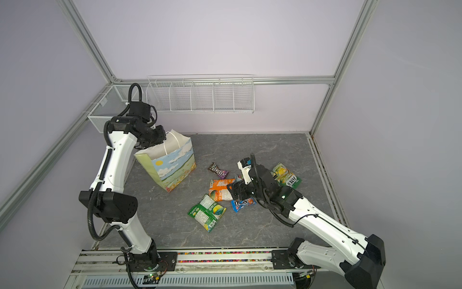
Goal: Place the snacks into the paper bag
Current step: Place the paper bag at the middle-left of the table.
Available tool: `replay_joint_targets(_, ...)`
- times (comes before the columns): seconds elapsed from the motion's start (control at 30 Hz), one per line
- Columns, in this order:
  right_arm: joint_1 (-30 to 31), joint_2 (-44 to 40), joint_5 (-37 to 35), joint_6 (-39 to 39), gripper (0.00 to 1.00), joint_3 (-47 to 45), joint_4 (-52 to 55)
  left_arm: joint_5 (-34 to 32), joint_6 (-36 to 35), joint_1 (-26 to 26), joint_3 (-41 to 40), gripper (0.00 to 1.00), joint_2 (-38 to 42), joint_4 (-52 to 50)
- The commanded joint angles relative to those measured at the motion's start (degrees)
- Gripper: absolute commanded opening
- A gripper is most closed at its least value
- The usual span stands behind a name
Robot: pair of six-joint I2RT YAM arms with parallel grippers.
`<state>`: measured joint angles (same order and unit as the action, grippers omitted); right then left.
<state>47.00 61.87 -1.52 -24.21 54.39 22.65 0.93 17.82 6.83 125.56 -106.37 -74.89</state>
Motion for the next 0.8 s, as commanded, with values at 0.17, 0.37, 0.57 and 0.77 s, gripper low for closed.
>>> replay_joint_targets(0.17,0.7,0.7,-0.1,0.3,0.88,1.2,-0.8,-2.4,-1.4,-0.6,7.1,0.88,-1.2,-4.0)
replay_joint_targets(0.37,0.8,1.2,0.3,0.7,0.88,1.7,-0.7,-3.4,0.1,-2.3,7.7,0.92,1.3,-1.5)
replay_joint_targets(0.57,1.1,1.7,0.2,1.0,0.88,2.4,-0.3,-3.8,1.4,-4.1,7.6,1.0,4.3,2.6)
replay_joint_targets(0.77,1.2,1.6,-1.0,1.3,0.88,3.1,0.5,-3.4,0.7,-4.2,7.3,0.99,8.7,7.6)
